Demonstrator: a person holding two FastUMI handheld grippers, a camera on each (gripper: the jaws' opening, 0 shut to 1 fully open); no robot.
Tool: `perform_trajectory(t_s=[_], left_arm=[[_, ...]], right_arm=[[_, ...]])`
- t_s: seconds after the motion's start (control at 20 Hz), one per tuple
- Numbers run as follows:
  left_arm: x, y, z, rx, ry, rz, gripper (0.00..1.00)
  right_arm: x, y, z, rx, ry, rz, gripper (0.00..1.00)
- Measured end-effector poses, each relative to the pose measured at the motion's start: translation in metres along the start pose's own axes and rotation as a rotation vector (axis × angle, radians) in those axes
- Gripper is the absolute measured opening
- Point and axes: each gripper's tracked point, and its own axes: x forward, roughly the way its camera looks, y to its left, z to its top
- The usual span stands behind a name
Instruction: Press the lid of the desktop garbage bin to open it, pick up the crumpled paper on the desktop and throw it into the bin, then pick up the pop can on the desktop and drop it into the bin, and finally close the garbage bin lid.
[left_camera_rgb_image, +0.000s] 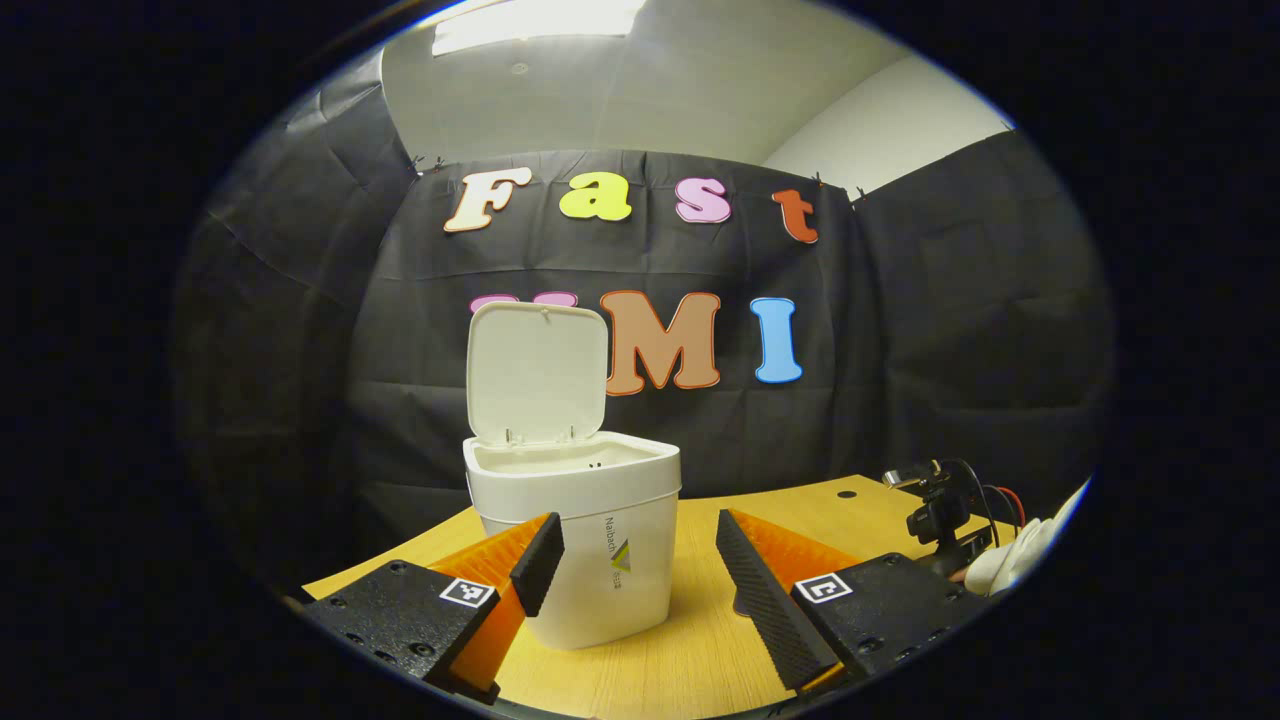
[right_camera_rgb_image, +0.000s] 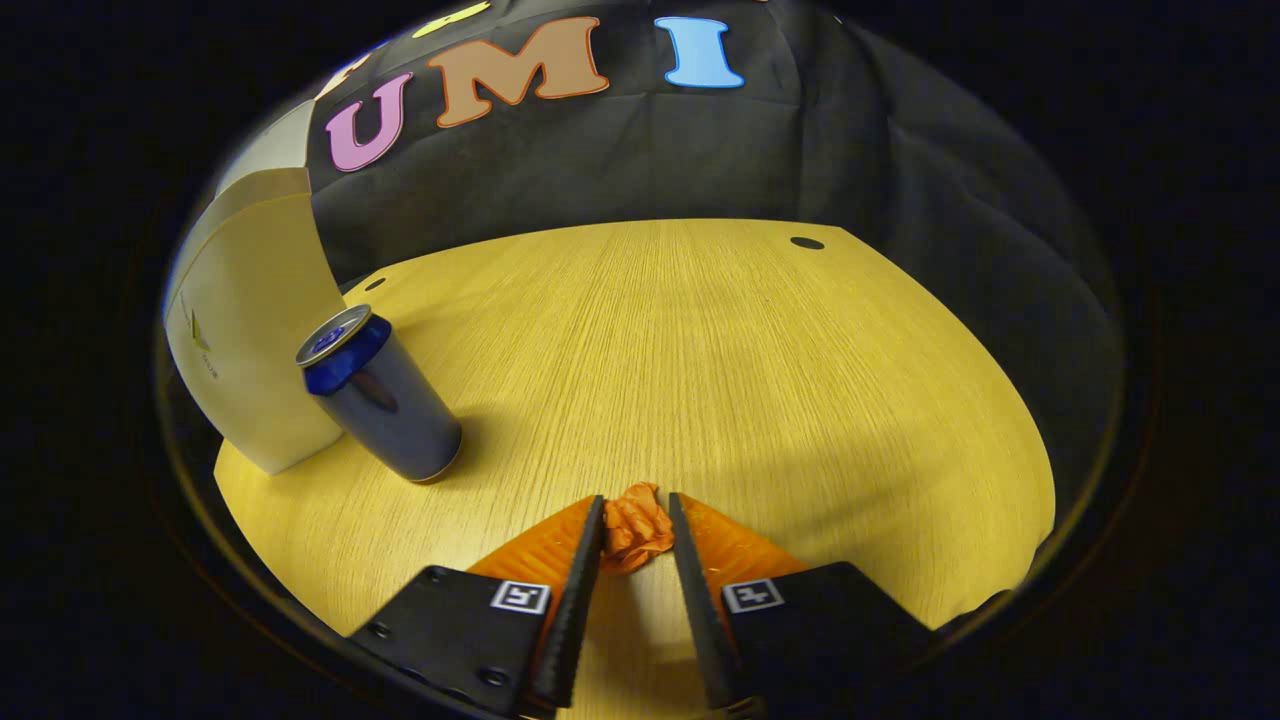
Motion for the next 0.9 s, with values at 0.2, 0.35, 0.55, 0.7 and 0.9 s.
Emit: perform_trajectory(t_s=[0.2,0.35,0.55,0.7,0.9], left_arm=[[0.002,0.005,0.003,0.016,-0.001,0.015,0.93],[0.006,0.001,0.001,0.019,0.003,-0.007,0.93],[0.011,-0.008,-0.006,0.003,0.013,-0.036,0.93],[0.014,-0.018,-0.016,-0.016,0.031,-0.057,0.93],[0.014,-0.027,-0.033,-0.024,0.072,-0.079,0.93]], right_arm=[[-0.005,0.002,0.003,-0.063,0.002,-0.021,0.29],[-0.015,0.004,0.012,-0.099,-0.016,-0.001,0.33],[-0.046,0.025,0.049,-0.113,-0.064,0.077,0.29],[-0.080,0.052,0.098,-0.125,-0.146,0.139,0.29],[-0.144,0.118,0.181,-0.139,-0.307,0.292,0.29]])
